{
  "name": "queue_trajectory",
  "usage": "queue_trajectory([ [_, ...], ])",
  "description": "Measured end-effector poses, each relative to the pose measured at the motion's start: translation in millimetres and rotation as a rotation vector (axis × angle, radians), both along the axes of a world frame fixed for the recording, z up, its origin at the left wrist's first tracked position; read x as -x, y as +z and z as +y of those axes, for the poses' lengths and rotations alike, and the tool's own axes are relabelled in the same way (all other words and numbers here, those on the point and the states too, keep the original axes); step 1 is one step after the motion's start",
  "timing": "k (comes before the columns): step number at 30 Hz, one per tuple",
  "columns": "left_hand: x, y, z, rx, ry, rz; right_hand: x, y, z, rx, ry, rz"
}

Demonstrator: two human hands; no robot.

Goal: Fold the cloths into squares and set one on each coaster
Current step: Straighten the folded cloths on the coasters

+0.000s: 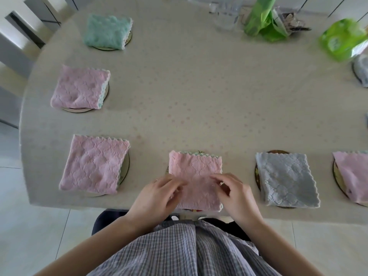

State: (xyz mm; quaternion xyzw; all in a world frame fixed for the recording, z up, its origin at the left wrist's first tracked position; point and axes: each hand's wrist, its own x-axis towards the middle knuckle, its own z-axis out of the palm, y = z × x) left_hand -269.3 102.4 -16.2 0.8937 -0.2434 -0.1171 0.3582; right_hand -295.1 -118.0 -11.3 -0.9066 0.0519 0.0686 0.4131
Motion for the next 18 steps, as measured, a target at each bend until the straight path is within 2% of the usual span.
queue_trajectory([
  [4, -19, 3, -18, 0.226, 0.196, 0.548, -22, 0, 9, -0.497, -0.169, 0.468],
  [6, -30, 5, -19, 0.308, 0.339, 0.748, -29, 0, 7, -0.744, -0.339, 0.58],
  [9, -39, 9, -18, 0.501, 0.518, 1.031, -35, -2, -3, -0.952, -0.446, 0.626],
  [11, -42, 13, -19, 0.544, 0.568, 1.101, -36, -3, -8, -1.104, -0.498, 0.636],
  [14, -41, 13, -21, 0.59, 0.615, 1.113, -36, -9, -16, -1.286, -0.591, 0.624],
  [18, -30, 11, -10, 0.713, 0.69, 1.039, -34, -8, -27, -1.318, -0.696, 0.476],
])
